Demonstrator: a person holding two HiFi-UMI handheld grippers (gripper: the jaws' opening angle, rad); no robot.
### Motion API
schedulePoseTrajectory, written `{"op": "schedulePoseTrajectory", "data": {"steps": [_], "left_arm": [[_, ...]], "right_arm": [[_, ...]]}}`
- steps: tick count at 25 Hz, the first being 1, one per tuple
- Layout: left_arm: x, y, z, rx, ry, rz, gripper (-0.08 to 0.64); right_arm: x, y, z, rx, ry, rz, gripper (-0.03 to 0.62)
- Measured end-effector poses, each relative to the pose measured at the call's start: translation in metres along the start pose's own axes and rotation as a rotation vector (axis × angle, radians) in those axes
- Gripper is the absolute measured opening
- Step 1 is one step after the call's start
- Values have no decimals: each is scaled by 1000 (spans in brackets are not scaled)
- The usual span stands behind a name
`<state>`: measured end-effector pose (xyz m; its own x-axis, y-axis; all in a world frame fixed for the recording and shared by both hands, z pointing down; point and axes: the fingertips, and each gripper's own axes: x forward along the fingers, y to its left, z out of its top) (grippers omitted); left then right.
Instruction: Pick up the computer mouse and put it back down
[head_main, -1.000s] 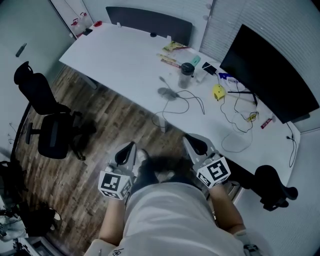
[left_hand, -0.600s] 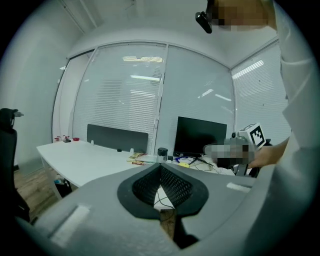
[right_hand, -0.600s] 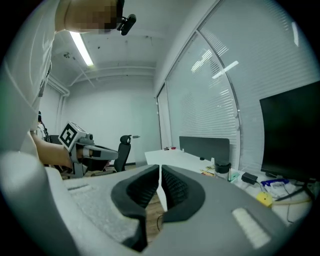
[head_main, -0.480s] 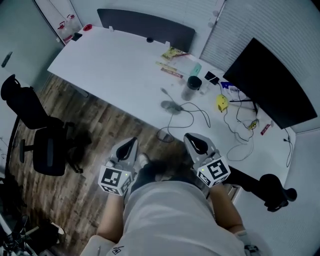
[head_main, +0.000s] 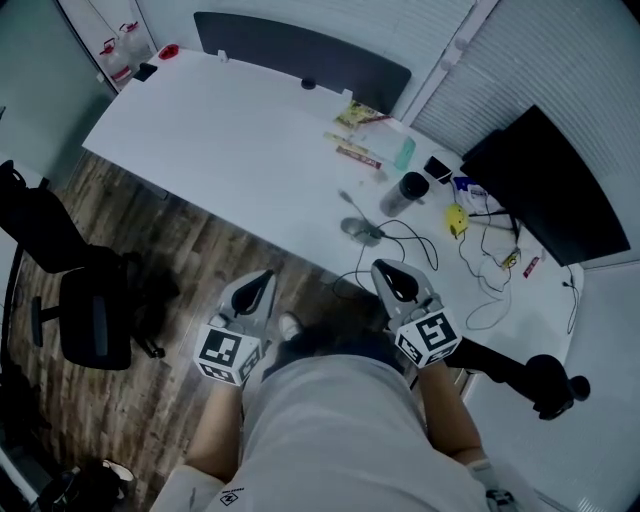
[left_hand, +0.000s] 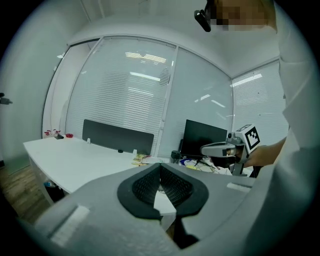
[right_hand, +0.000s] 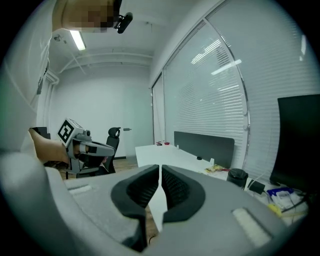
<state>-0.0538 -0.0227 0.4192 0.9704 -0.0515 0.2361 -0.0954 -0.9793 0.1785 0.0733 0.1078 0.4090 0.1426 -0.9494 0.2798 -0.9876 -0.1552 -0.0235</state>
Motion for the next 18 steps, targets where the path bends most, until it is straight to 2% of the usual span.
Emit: {"op": "schedulePoseTrajectory", "data": {"steps": [6,18], "left_arm": [[2,22,-6,-26,15,16,9],[18,34,-23,-91,84,177,9]], "right_arm": [[31,-8,-8,-9,59,26,31],[83,-46,-57,-19,200,172,78]]}}
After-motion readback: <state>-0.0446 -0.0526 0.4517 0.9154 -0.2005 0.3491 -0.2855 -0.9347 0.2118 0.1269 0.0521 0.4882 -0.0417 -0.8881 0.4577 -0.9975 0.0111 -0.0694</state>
